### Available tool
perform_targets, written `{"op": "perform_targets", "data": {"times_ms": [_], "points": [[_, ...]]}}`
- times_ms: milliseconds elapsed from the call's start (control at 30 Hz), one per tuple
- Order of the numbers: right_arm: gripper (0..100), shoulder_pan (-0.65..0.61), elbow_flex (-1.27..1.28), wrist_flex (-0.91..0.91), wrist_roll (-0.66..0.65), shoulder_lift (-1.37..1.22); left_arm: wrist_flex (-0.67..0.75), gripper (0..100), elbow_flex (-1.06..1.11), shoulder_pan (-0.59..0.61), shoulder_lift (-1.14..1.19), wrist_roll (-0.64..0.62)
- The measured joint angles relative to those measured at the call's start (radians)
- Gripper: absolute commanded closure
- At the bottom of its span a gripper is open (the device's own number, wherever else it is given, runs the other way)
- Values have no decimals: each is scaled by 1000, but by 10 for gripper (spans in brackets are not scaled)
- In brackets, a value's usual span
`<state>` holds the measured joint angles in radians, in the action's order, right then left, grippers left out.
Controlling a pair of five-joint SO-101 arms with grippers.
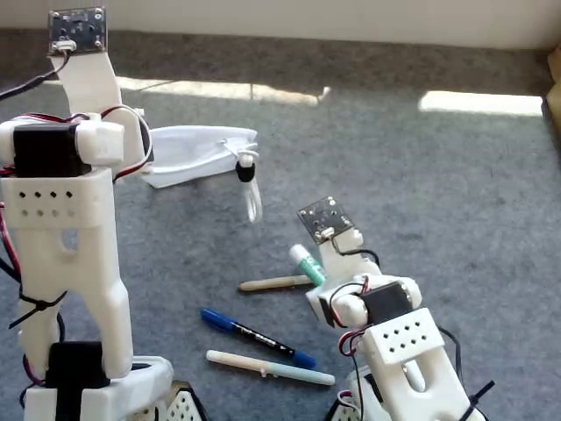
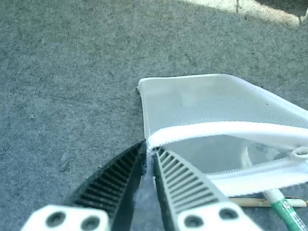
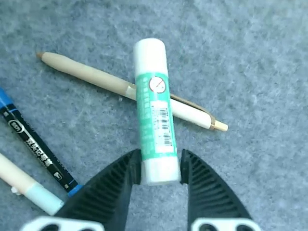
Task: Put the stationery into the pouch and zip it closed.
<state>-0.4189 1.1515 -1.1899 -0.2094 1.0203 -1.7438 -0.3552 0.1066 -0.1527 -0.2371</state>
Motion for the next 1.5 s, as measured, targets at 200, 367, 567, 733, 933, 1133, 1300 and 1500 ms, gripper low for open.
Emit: {"op": "perform_targets", "data": {"times_ms": [200, 367, 567, 733, 933, 1133, 1300, 1500], "points": [[856, 0, 0, -21, 0, 0, 0, 993, 5, 0, 0, 0], [856, -31, 0, -21, 8, 8, 11, 993, 48, 0, -3, 0], [856, -37, 0, -3, 61, 8, 29, 993, 63, 18, -3, 0], [857, -2, 0, 55, 64, 8, 29, 993, 63, 28, -3, 0], [857, 28, 0, 92, 64, 8, 29, 993, 63, 28, -3, 0], [857, 28, 0, 141, 64, 8, 29, 993, 63, 28, -3, 0], [857, -37, 0, 144, 106, 8, 29, 993, 63, 28, -3, 0], [857, -141, 0, 144, 135, 8, 29, 993, 63, 28, -3, 0]]}}
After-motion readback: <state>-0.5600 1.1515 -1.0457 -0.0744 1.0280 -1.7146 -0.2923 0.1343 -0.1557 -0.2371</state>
